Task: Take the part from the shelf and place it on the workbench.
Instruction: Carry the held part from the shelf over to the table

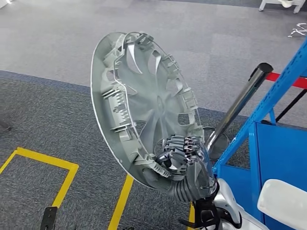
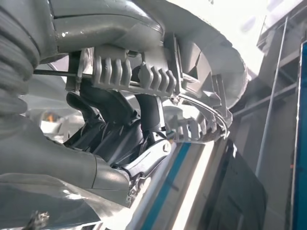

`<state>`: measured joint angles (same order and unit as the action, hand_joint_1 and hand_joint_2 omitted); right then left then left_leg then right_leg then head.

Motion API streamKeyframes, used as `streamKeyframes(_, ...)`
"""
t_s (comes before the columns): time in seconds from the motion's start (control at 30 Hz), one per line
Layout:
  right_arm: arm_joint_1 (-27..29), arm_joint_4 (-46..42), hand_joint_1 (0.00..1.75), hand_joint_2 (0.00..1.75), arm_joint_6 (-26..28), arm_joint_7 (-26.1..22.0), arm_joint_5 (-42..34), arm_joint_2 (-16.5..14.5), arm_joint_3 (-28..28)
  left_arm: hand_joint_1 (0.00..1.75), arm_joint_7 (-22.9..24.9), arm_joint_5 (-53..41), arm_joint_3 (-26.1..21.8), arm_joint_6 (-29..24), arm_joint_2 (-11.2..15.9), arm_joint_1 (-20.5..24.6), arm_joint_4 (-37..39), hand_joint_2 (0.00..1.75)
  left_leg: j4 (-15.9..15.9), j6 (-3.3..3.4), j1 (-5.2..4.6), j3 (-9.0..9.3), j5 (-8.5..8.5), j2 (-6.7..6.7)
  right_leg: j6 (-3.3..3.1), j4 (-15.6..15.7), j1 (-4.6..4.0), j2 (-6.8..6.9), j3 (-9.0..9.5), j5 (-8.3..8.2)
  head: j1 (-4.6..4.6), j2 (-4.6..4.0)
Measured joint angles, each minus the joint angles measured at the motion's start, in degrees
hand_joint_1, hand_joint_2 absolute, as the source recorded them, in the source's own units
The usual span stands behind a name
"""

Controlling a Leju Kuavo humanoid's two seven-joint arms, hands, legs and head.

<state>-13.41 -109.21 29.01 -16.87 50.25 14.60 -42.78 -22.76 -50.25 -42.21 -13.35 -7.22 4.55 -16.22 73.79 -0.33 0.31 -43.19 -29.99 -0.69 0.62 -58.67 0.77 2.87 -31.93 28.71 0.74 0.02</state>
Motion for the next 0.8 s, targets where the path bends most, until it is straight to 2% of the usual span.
streamKeyframes(0.03, 0.37, -0.14, 1.75, 1.75, 0.00, 0.01, -0.13, 0.03, 0.14, 0.00, -0.01, 0.00, 0.00, 0.00, 0.01, -0.14, 0.00, 1.75, -3.10, 0.19, -0.04, 1.53, 1.97, 0.49, 0.05, 0.00, -0.05, 0.73, 0.31, 0.24, 0.01, 0.00)
streamKeyframes(0.1, 0.98, -0.45, 1.75, 1.75, -0.04, -0.01, -0.36, 0.12, 0.47, 0.00, -0.02, 0.01, 0.04, 0.00, 0.03, -0.15, 0.00, 1.75, -10.26, 0.76, -0.67, 5.20, 4.73, 3.16, 0.32, 0.01, -0.30, 2.08, 0.90, 0.79, 0.01, 0.00)
streamKeyframes(0.13, 1.21, -0.61, 1.75, 1.75, -0.07, -0.04, -0.45, 0.17, 0.65, 0.00, -0.03, 0.01, 0.09, 0.01, 0.04, -0.07, 0.00, 1.75, -12.52, 1.11, -1.04, 6.29, 5.16, 4.37, 0.52, 0.05, -0.47, 2.72, 1.07, 1.01, -0.01, 0.01)
streamKeyframes(0.17, 1.38, -0.75, 1.75, 1.75, -0.09, -0.08, -0.53, 0.22, 0.84, 0.00, -0.04, 0.02, 0.15, 0.00, 0.05, -0.03, 0.00, 1.75, -13.49, 1.41, -1.40, 6.69, 4.93, 5.01, 0.76, 0.12, -0.63, 3.35, 1.18, 1.18, -0.07, 0.01)
streamKeyframes(0.23, 1.55, -0.98, 1.75, 1.75, -0.14, -0.18, -0.69, 0.28, 1.13, 0.00, -0.06, 0.03, 0.23, -0.01, 0.14, -0.21, 0.00, 1.75, -14.08, 2.03, -1.48, 6.77, 4.82, 3.98, 1.31, 0.35, -0.70, 4.52, 1.43, 1.55, -0.16, 0.01)
streamKeyframes(0.27, 1.57, -1.06, 1.75, 1.75, -0.16, -0.21, -0.77, 0.29, 1.26, 0.00, -0.08, 0.04, 0.26, -0.03, 0.17, -0.36, 0.00, 1.75, -14.41, 2.33, -1.35, 7.00, 4.88, 3.26, 1.60, 0.13, -0.60, 4.07, 1.48, 1.98, -0.25, 0.00)
streamKeyframes(0.3, 1.60, -1.15, 1.75, 1.75, -0.20, -0.27, -0.84, 0.32, 1.36, 0.00, -0.09, 0.05, 0.28, -0.02, 0.19, -0.41, 0.00, 1.75, -14.73, 2.70, -1.17, 7.27, 4.97, 2.60, 1.81, -0.95, -0.49, 2.81, 1.09, 2.80, -0.33, 0.00)
streamKeyframes(0.33, 1.64, -1.21, 1.75, 1.75, -0.23, -0.32, -0.89, 0.37, 1.46, 0.00, -0.11, 0.06, 0.32, -0.02, 0.17, -0.37, 0.00, 1.75, -14.98, 3.03, -0.94, 7.53, 5.05, 1.91, 1.98, -3.30, -0.37, 1.01, -0.02, 4.10, -0.50, 0.00)
streamKeyframes(0.37, 1.68, -1.25, 1.75, 1.75, -0.26, -0.37, -0.93, 0.43, 1.53, 0.00, -0.13, 0.06, 0.35, -0.01, 0.17, -0.28, 0.00, 1.75, -15.02, 3.27, -0.88, 7.60, 5.03, 1.24, 2.04, -6.80, -0.27, -0.93, -1.76, 5.65, -0.68, 0.00)
streamKeyframes(0.4, 1.75, -1.27, 1.75, 1.75, -0.30, -0.41, -0.99, 0.48, 1.56, 0.00, -0.13, 0.07, 0.37, 0.00, 0.19, -0.21, 0.00, 1.75, -15.01, 3.45, -0.84, 7.62, 5.01, 0.50, 2.09, -10.85, -0.22, -2.08, -4.02, 7.16, -0.79, 0.00)
streamKeyframes(0.43, 1.87, -1.28, 1.75, 1.75, -0.37, -0.42, -1.05, 0.51, 1.58, 0.00, -0.13, 0.08, 0.37, 0.00, 0.20, -0.21, 0.00, 1.75, -15.00, 3.51, -0.83, 7.65, 4.98, -0.33, 2.17, -14.24, -0.19, -2.59, -6.13, 8.01, -0.88, 0.00)
streamKeyframes(0.47, 1.99, -1.28, 1.75, 1.75, -0.43, -0.40, -1.13, 0.54, 1.60, 0.00, -0.13, 0.14, 0.37, 0.00, 0.22, -0.28, 0.00, 1.75, -14.97, 3.53, -0.82, 7.70, 4.95, -1.21, 2.24, -15.83, -0.16, -2.77, -7.51, 7.74, -0.89, 0.00)
streamKeyframes(0.5, 2.09, -1.28, 1.75, 1.75, -0.49, -0.40, -1.18, 0.55, 1.62, 0.00, -0.13, 0.21, 0.37, 0.00, 0.21, -0.34, 0.00, 1.75, -14.93, 3.48, -0.78, 7.77, 4.91, -2.13, 2.29, -15.24, -0.13, -2.86, -7.85, 6.33, -0.89, 0.00)
streamKeyframes(0.53, 2.17, -1.28, 1.75, 1.75, -0.53, -0.39, -1.21, 0.57, 1.65, 0.00, -0.13, 0.30, 0.37, -0.01, 0.20, -0.39, 0.00, 1.75, -14.84, 3.36, -0.69, 7.87, 4.83, -3.03, 2.30, -12.52, -0.06, -3.18, -7.09, 3.99, -0.90, 0.00)
streamKeyframes(0.57, 2.19, -1.30, 1.75, 1.75, -0.55, -0.39, -1.22, 0.58, 1.68, 0.00, -0.13, 0.37, 0.38, -0.01, 0.19, -0.41, 0.00, 1.75, -14.68, 3.17, -0.58, 7.93, 4.70, -3.91, 2.32, -8.63, 0.10, -4.05, -5.72, 1.52, -0.91, 0.00)
streamKeyframes(0.6, 2.23, -1.32, 1.75, 1.75, -0.58, -0.40, -1.22, 0.61, 1.71, 0.00, -0.13, 0.42, 0.38, -0.03, 0.20, -0.38, 0.00, 1.75, -14.36, 2.90, -0.54, 7.83, 4.53, -4.73, 2.33, -4.97, 0.34, -5.51, -4.18, -0.10, -0.90, 0.00)
streamKeyframes(0.63, 2.29, -1.38, 1.75, 1.75, -0.64, -0.40, -1.22, 0.64, 1.76, 0.00, -0.13, 0.45, 0.39, -0.04, 0.23, -0.35, 0.00, 1.75, -14.10, 2.59, -0.47, 7.59, 4.44, -5.45, 2.30, -2.36, 0.50, -6.73, -2.91, -0.89, -0.93, 0.00)
streamKeyframes(0.67, 2.35, -1.45, 1.75, 1.75, -0.71, -0.40, -1.21, 0.67, 1.81, 0.00, -0.13, 0.47, 0.39, -0.05, 0.28, -0.38, 0.00, 1.75, -13.93, 2.23, -0.39, 7.29, 4.44, -6.12, 2.23, -0.97, 0.57, -7.63, -2.16, -0.93, -0.93, 0.00)
streamKeyframes(0.7, 2.43, -1.51, 1.75, 1.75, -0.79, -0.40, -1.20, 0.70, 1.85, 0.00, -0.13, 0.50, 0.39, -0.07, 0.33, -0.48, 0.00, 1.75, -13.89, 1.87, -0.30, 7.01, 4.54, -6.77, 2.07, -0.59, 0.53, -7.80, -1.76, -0.61, -0.93, 0.00)
streamKeyframes(0.73, 2.47, -1.57, 1.75, 1.75, -0.84, -0.40, -1.19, 0.73, 1.88, 0.00, -0.13, 0.53, 0.39, -0.07, 0.42, -0.64, 0.00, 1.75, -13.97, 1.54, -0.19, 6.81, 4.65, -7.35, 1.84, -0.44, 0.53, -7.18, -1.58, -0.57, -0.94, 0.00)
streamKeyframes(0.77, 2.47, -1.60, 1.75, 1.75, -0.86, -0.40, -1.17, 0.74, 1.89, 0.00, -0.13, 0.54, 0.39, -0.07, 0.43, -0.82, 0.02, 1.75, -13.80, 1.24, -0.23, 6.69, 4.54, -6.99, 1.57, -0.23, 0.58, -6.53, -1.41, -0.64, -0.89, 0.00)
streamKeyframes(0.8, 2.50, -1.62, 1.75, 1.75, -0.88, -0.41, -1.15, 0.74, 1.91, 0.00, -0.13, 0.56, 0.40, -0.08, 0.44, -0.89, 0.03, 1.75, -12.97, 0.96, -0.34, 6.34, 3.99, -5.78, 1.27, -0.03, 0.64, -5.77, -1.17, -0.66, -0.68, 0.00)
